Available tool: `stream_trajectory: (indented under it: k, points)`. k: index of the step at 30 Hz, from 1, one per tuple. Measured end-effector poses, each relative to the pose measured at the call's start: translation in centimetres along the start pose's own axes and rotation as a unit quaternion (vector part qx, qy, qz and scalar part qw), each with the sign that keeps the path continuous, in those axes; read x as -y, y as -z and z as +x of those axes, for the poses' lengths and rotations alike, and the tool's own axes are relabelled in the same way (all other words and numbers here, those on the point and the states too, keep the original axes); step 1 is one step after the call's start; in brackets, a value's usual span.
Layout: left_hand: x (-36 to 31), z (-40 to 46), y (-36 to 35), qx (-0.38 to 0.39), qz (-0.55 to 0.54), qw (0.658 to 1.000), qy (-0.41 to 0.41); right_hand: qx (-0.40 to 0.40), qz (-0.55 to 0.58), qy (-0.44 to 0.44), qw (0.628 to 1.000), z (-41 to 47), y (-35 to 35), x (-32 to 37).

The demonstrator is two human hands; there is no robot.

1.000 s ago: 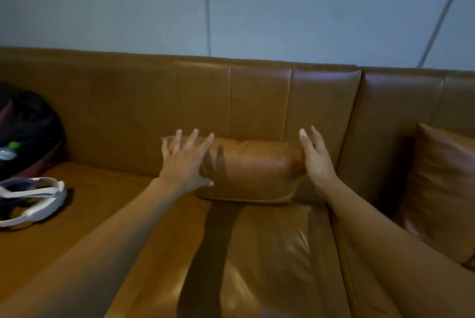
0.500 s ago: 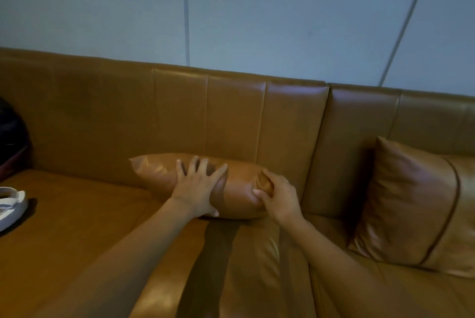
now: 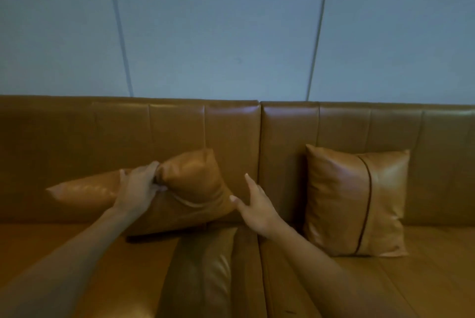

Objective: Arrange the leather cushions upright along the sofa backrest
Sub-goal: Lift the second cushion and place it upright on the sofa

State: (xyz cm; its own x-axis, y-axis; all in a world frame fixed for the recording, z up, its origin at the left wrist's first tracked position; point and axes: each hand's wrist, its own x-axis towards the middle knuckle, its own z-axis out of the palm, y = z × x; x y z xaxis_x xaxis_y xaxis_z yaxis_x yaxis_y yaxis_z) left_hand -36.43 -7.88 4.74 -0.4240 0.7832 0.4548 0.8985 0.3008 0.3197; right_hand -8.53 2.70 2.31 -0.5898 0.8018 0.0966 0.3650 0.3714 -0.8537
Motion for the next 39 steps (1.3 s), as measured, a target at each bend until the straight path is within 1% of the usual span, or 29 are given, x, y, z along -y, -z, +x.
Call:
stream_trajectory:
  k: [3,5,6,8,10,12,14,16,18,23,28,34,39]
  points:
    - [-1.8,0.7,4.6,-0.077,-0.103,0.992,-0.007,-0.036,0.034,-0.022,0.999,-0.5,1.7,0.0]
    - [-3.7,0.7,7.6,-0.130,-0.141,0.981,-0.001,-0.067,0.084,-0.035,0.994,-1.0,2.2,0.7]
    - [-4.8,0.7,9.0,-0.149,-0.157,0.976,0.011,-0.084,0.129,-0.052,0.987,-1.2,2.4,1.2]
    - [-6.5,0.5,11.5,-0.162,-0.213,0.962,0.044,-0.108,0.253,-0.104,0.956,-1.6,2.9,2.5]
    - [-7.5,0.3,13.4,-0.168,-0.294,0.938,0.075,-0.124,0.317,-0.125,0.932,-2.1,3.9,3.6]
    - [-8.5,0.0,15.2,-0.160,-0.380,0.907,0.086,-0.133,0.349,-0.090,0.923,-2.8,5.1,4.5]
    - [-9.7,-0.8,17.0,-0.147,-0.455,0.875,0.075,-0.127,0.375,-0.047,0.917,-3.8,6.4,6.0]
    - [-11.1,-1.5,18.9,-0.142,-0.500,0.852,0.061,-0.132,0.381,-0.011,0.915,-4.8,8.0,7.7]
    - [-12.2,-2.2,20.8,-0.151,-0.523,0.837,0.063,-0.158,0.375,0.017,0.913,-5.9,9.7,9.8]
    - [-14.2,-3.8,24.2,-0.168,-0.556,0.811,0.069,-0.193,0.341,0.061,0.918,-8.2,12.7,13.5]
    - [-15.5,-5.5,25.1,-0.157,-0.583,0.794,0.068,-0.203,0.334,0.052,0.919,-9.5,14.7,14.0]
    - [-16.8,-7.7,22.7,-0.111,-0.610,0.782,0.067,-0.222,0.343,0.055,0.911,-11.4,16.1,12.8]
    - [-17.9,-10.7,16.6,-0.038,-0.622,0.779,0.075,-0.232,0.376,-0.009,0.897,-13.2,16.1,8.1]
